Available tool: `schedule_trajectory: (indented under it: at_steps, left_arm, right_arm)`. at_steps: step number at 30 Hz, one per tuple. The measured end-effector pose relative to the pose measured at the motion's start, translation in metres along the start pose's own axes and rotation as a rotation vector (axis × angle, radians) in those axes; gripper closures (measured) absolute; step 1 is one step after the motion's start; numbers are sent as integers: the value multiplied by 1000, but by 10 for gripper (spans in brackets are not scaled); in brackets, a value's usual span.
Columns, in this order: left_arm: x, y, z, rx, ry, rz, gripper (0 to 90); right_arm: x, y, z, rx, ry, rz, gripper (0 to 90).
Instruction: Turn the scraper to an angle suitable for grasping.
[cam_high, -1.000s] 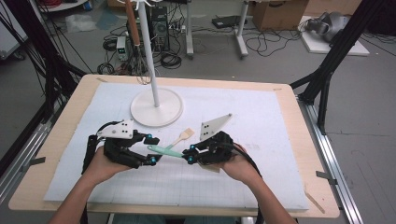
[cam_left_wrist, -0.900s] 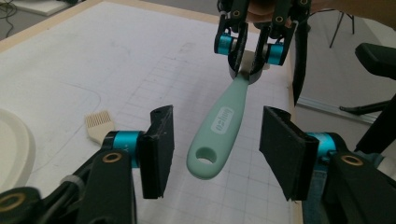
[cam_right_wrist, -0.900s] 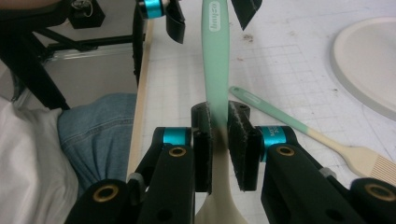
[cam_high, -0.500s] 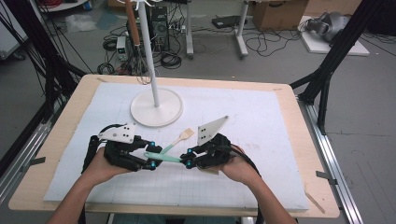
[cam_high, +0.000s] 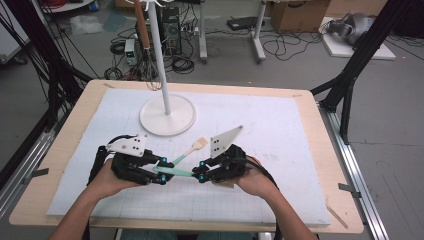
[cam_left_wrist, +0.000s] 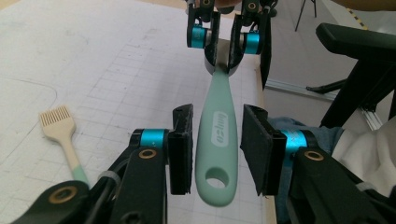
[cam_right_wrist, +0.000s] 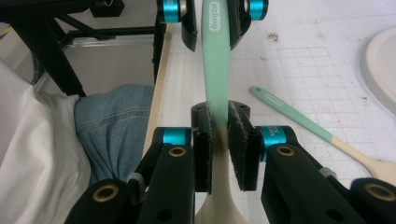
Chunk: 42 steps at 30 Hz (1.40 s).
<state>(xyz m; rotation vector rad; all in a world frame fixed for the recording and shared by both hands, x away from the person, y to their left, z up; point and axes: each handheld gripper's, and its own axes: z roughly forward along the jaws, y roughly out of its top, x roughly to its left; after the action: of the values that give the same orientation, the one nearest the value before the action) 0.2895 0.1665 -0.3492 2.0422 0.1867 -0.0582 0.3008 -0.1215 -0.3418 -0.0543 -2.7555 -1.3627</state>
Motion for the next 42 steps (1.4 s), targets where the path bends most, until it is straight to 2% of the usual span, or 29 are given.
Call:
schedule_trajectory:
  at_steps: [8,12,19,25,32,42]
  left_arm:
    - [2,0,0,6,-8,0,711]
    - [3,0,1,3,-25,-1,734]
    - [7,-2,0,1,-15,-5,740]
    - [14,-3,-3,-8,0,-17,742]
    - [24,-3,-8,-23,21,-32,743]
    - [38,16,-17,-7,32,-12,742]
  right_arm:
    - [-1,0,0,-6,-6,-5,808]
    - [-3,0,0,-6,-5,-10,807]
    - [-8,1,3,16,0,-13,800]
    - [-20,4,7,24,12,-1,785]
    - [-36,8,12,45,35,12,708]
    - [-56,24,15,63,72,-7,717]
